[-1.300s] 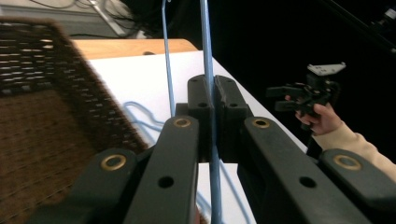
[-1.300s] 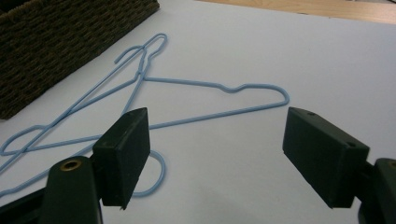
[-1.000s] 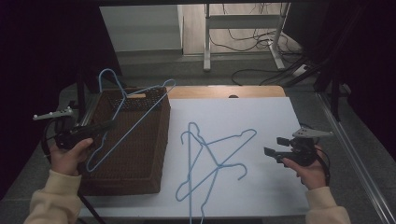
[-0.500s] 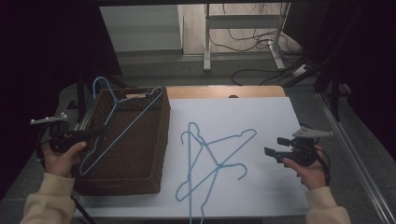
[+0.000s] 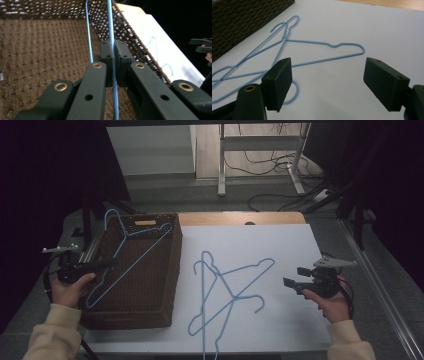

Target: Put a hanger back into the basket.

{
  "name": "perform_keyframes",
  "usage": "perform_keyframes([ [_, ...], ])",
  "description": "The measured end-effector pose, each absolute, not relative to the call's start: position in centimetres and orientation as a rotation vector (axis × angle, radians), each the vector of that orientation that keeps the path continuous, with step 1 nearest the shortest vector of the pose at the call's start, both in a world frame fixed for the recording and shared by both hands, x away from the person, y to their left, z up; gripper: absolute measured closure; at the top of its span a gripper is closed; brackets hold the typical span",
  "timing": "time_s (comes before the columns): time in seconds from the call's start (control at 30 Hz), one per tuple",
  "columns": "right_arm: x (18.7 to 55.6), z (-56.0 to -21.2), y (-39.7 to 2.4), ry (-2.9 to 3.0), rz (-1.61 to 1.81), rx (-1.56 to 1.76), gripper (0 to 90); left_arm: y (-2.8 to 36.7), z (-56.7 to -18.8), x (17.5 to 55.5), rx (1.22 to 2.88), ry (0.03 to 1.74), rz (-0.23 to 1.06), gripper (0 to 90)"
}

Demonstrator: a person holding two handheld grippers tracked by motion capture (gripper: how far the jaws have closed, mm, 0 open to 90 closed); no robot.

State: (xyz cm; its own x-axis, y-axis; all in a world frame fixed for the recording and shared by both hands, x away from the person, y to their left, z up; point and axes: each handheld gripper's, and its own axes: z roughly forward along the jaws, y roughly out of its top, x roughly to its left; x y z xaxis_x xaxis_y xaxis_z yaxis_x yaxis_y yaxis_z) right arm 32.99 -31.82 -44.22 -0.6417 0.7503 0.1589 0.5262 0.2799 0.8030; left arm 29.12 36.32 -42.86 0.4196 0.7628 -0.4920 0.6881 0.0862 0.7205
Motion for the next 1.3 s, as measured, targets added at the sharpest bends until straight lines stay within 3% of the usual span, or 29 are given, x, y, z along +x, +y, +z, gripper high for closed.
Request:
perform_keyframes([
  [0.4,33.0,-44.1,-32.1,2.288,1.296,1.186,23.2,37.0,-44.6,29.8,1.684,1.433,0.099,85.5],
  [0.47,33.0,-44.1,-32.1,2.291,1.293,1.187,23.1,37.0,-44.5,29.9,1.698,1.482,0.154,78.6],
  [0.53,33.0,-44.2,-32.0,2.293,1.293,1.184,23.0,37.3,-44.2,29.7,1.686,1.499,0.206,65.7],
  [0.73,33.0,-44.2,-32.0,2.293,1.292,1.184,23.0,36.8,-42.9,28.9,1.684,1.483,0.289,49.5],
  [1.07,33.0,-44.2,-31.9,2.300,1.289,1.181,22.7,32.4,-41.5,27.3,1.753,1.270,0.255,35.0],
  [1.3,33.0,-44.2,-31.8,2.304,1.286,1.177,22.5,29.1,-41.1,26.8,1.799,1.144,0.227,32.8],
])
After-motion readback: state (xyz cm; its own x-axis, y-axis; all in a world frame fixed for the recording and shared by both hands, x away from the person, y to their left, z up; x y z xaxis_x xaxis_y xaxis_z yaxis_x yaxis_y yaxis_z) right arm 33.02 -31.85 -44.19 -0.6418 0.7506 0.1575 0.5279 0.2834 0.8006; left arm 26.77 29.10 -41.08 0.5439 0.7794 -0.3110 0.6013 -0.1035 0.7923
